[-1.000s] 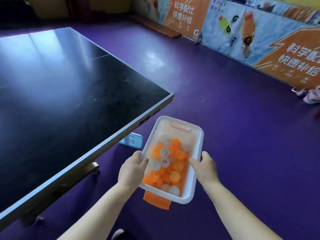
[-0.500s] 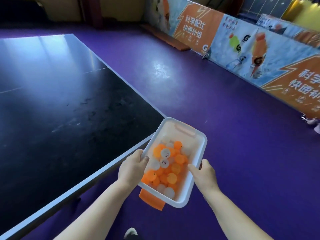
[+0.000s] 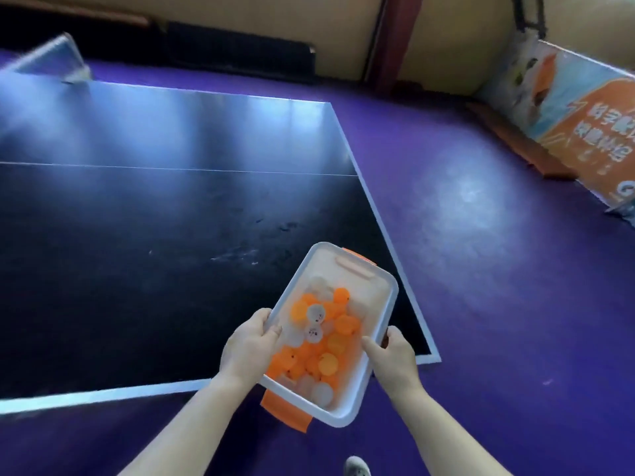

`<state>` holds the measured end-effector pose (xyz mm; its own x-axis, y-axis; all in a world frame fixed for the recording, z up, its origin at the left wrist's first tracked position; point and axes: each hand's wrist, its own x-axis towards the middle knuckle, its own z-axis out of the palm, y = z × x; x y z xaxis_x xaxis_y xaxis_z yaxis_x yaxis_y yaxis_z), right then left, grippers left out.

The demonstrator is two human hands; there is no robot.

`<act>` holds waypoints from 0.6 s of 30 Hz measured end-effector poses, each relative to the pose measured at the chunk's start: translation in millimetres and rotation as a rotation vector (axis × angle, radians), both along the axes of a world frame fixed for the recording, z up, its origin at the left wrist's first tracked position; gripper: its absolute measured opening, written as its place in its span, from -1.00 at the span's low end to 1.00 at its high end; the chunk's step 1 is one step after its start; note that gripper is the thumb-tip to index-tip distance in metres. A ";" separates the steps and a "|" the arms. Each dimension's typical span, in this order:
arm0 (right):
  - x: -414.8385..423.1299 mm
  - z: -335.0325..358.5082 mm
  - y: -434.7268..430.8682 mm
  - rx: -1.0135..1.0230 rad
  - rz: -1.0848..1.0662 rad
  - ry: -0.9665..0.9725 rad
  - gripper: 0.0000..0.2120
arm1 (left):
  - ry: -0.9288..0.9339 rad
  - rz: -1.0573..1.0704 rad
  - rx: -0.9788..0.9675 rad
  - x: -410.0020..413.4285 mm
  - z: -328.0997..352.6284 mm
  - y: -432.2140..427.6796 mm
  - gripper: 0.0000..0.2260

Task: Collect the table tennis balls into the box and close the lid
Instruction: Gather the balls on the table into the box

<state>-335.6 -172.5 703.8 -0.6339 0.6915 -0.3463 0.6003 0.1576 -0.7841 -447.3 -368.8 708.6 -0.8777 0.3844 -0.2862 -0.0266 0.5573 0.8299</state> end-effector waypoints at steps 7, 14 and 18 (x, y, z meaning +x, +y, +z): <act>-70.2 -4.8 21.8 0.013 0.540 -0.030 -0.85 | -0.012 0.555 0.003 44.8 -7.6 -3.6 -0.87; -59.6 -21.8 -14.4 -0.001 0.984 -0.077 -0.86 | -0.021 0.987 -0.125 152.9 -12.7 -17.3 -0.89; -25.7 -32.0 -47.0 -0.050 1.146 -0.093 -0.84 | -0.037 1.179 -0.165 210.1 -13.6 -31.4 -0.89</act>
